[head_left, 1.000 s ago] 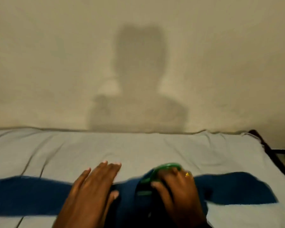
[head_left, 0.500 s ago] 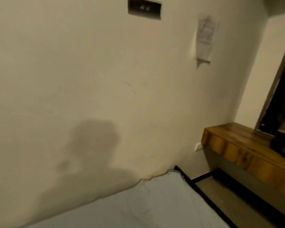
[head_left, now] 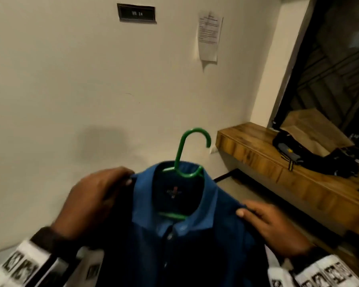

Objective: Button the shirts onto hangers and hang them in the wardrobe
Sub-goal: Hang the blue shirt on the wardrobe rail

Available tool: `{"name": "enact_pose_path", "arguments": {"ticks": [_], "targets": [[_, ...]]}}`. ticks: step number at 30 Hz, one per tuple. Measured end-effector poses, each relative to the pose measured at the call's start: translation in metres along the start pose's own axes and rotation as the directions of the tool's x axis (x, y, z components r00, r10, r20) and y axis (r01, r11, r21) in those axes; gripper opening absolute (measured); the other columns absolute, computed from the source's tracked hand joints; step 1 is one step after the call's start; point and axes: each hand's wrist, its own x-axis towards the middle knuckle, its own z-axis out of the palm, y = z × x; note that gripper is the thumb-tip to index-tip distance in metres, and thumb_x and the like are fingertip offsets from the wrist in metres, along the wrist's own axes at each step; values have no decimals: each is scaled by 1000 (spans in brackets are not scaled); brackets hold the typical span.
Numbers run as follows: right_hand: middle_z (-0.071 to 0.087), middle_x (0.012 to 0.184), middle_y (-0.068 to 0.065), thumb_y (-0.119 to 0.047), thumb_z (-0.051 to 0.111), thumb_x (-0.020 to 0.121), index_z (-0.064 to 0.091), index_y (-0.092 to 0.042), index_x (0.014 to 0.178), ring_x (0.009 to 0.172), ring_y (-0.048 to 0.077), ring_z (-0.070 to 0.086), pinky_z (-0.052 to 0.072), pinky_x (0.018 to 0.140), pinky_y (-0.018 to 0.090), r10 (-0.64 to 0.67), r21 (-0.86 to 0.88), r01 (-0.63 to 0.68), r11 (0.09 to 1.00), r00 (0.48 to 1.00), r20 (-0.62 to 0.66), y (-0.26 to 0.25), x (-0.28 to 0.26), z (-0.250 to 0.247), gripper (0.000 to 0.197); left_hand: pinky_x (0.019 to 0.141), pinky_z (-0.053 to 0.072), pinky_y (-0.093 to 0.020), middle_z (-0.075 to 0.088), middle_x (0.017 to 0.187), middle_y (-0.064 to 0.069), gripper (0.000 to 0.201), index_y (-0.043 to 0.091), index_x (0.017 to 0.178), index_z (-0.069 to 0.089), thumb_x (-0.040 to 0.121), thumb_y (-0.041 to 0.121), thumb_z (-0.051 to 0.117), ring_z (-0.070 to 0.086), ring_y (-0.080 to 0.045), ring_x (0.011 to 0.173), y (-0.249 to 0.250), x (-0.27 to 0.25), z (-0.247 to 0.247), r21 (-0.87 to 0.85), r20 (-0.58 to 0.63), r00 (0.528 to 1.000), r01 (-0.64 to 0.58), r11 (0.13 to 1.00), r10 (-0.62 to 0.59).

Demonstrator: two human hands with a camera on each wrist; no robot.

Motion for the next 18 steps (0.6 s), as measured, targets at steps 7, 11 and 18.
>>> {"name": "enact_pose_path", "arguments": {"ticks": [7, 11, 18], "targets": [[54, 67, -7, -61, 51, 93, 57, -15, 74, 66, 7, 51, 41, 61, 26, -101, -174, 41, 984, 930, -354, -49, -66, -62, 50, 67, 51, -41, 71, 95, 10, 16, 37, 109, 54, 97, 45, 48, 67, -26, 85, 49, 54, 11, -223, -22, 992, -130, 966, 128], [67, 125, -18, -61, 67, 84, 70, -16, 77, 119, -1, 58, 44, 97, 20, -95, -163, 20, 986, 878, -470, -72, -131, -92, 45, 68, 51, -39, 67, 93, 20, 15, 44, 104, 55, 92, 45, 46, 64, -9, 83, 103, 72, 25, -410, -32, 969, -237, 881, 246], [68, 115, 15, -62, 60, 90, 68, -16, 116, 105, 15, 64, 47, 91, 35, 291, 100, -284, 954, 791, -538, -84, -263, -124, 54, 84, 55, -58, 70, 102, 17, 47, 46, 111, 60, 87, 81, 41, 69, -21, 96, 200, 123, 108, -694, 11, 901, -305, 652, 434]]}}
